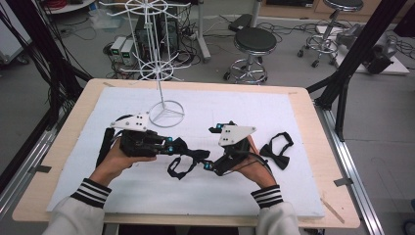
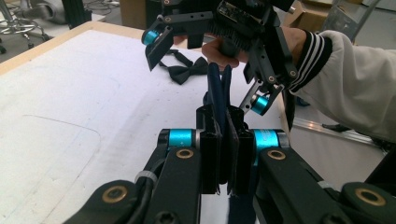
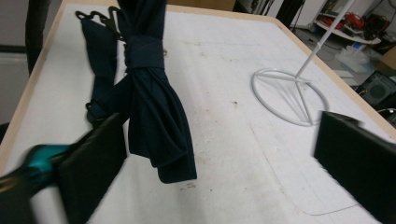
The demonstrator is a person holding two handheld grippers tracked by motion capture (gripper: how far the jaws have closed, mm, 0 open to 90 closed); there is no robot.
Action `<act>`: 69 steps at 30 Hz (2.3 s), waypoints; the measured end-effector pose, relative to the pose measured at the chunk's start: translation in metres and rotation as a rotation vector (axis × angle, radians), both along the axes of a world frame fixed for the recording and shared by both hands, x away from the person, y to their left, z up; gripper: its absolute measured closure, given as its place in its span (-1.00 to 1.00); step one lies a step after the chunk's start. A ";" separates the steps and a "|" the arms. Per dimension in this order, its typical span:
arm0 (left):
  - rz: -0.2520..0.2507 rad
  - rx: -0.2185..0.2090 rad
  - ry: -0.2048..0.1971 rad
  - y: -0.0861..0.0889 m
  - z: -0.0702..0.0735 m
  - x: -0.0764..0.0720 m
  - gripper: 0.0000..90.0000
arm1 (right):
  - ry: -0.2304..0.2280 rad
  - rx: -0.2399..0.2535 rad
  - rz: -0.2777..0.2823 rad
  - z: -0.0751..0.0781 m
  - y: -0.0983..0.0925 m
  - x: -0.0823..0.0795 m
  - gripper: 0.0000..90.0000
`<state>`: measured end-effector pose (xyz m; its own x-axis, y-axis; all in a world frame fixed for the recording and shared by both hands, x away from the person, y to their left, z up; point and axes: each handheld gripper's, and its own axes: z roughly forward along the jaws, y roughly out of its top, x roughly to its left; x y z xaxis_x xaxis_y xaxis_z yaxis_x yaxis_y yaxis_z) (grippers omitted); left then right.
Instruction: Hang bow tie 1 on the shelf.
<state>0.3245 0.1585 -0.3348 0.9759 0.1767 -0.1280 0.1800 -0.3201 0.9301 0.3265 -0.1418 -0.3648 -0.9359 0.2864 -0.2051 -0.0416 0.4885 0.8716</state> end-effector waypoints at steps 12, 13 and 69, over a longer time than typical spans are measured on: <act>0.030 -0.012 -0.014 0.005 0.002 0.001 0.90 | 0.090 0.061 -0.018 0.003 -0.006 0.001 -0.93; 0.033 -0.014 -0.016 0.006 0.002 0.001 0.90 | 0.089 0.065 -0.025 0.003 -0.006 0.002 -0.93; 0.534 -0.181 -0.226 0.068 0.063 0.042 0.89 | 0.077 0.203 -0.169 0.014 -0.045 0.003 -0.93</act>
<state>0.3661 0.2262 -0.2716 0.7646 0.6445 -0.0020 0.0638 -0.0726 0.9953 0.3299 -0.1867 -0.3505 -0.8819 0.4679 -0.0577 0.0960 0.2980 0.9497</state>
